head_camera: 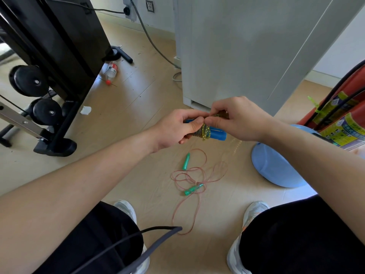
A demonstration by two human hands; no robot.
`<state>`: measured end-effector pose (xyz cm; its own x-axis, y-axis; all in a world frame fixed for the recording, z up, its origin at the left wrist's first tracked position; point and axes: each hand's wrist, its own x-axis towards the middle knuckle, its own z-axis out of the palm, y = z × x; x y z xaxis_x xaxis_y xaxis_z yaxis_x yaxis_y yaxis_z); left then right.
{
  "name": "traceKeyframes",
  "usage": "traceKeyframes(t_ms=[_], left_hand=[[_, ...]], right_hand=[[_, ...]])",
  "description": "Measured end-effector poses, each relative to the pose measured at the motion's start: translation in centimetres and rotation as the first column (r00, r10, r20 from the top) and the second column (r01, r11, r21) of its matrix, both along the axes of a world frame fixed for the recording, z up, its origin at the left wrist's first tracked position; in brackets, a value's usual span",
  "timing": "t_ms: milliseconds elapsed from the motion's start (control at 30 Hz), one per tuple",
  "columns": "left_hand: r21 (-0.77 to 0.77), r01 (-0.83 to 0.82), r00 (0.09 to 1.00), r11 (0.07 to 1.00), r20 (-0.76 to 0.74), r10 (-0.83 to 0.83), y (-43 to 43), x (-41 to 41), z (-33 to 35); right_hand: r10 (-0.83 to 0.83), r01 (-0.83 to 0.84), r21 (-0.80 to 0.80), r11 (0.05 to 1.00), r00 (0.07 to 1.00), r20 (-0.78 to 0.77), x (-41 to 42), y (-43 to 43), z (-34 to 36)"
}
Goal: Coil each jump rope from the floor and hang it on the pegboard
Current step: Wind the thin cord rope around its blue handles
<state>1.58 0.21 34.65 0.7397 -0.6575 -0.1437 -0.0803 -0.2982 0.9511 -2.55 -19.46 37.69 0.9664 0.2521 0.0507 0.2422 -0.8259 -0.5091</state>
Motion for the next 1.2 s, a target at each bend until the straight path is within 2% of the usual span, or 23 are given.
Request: traceKeyframes(t_ms=[200, 333, 467, 567, 733, 833, 933, 1000, 1067, 1133, 1200], left_hand=[[0.033, 0.079, 0.997, 0.996, 0.024, -0.079, 0.0, -0.8, 0.6], [0.081, 0.055, 0.99, 0.995, 0.122, -0.065, -0.3, -1.1, 0.2], [0.12, 0.099, 0.984, 0.988, 0.136, -0.115, -0.2, -0.8, 0.4], [0.048, 0.106, 0.994, 0.993, 0.027, -0.107, 0.0, -1.0, 0.5], [-0.153, -0.052, 0.995, 0.987, -0.093, 0.038, 0.2, -0.7, 1.3], [-0.275, -0.184, 0.948, 0.944, -0.302, 0.097, 0.5, -0.2, 1.6], [-0.34, -0.281, 0.912, 0.897, -0.387, 0.139, 0.6, 0.2, 1.4], [-0.319, -0.318, 0.914, 0.893, -0.355, 0.198, 0.6, 0.4, 0.9], [-0.244, -0.362, 0.918, 0.9, -0.258, 0.3, 0.7, 0.6, 0.3], [-0.146, -0.411, 0.911, 0.9, -0.093, 0.401, 0.7, 0.7, -0.5], [-0.05, -0.428, 0.897, 0.902, 0.094, 0.431, 0.5, 0.5, -1.1]], right_hand=[[0.036, -0.036, -0.002, 0.999, 0.994, -0.102, -0.1, -0.4, 0.0], [0.04, -0.044, -0.021, 0.999, 0.99, -0.134, 0.0, -0.3, -0.1], [-0.005, 0.006, 0.006, 1.0, 0.987, -0.158, 0.6, -1.1, -0.3], [-0.063, 0.079, 0.082, 0.994, 0.981, -0.181, 1.2, -2.7, -0.7], [-0.042, 0.151, 0.303, 0.941, 0.94, -0.338, 0.8, -2.9, -2.3], [-0.036, 0.186, 0.336, 0.923, 0.913, -0.407, 0.3, -1.4, -3.3], [0.0, 0.159, 0.31, 0.937, 0.89, -0.456, -0.4, 0.4, -3.7], [0.019, 0.138, 0.301, 0.944, 0.886, -0.464, -0.9, 1.7, -3.6], [0.019, 0.099, 0.252, 0.963, 0.903, -0.428, -1.4, 2.6, -3.2], [0.029, 0.025, 0.145, 0.989, 0.932, -0.362, -1.7, 3.2, -2.7], [0.057, -0.049, 0.034, 0.998, 0.952, -0.301, -2.0, 3.4, -2.2]])
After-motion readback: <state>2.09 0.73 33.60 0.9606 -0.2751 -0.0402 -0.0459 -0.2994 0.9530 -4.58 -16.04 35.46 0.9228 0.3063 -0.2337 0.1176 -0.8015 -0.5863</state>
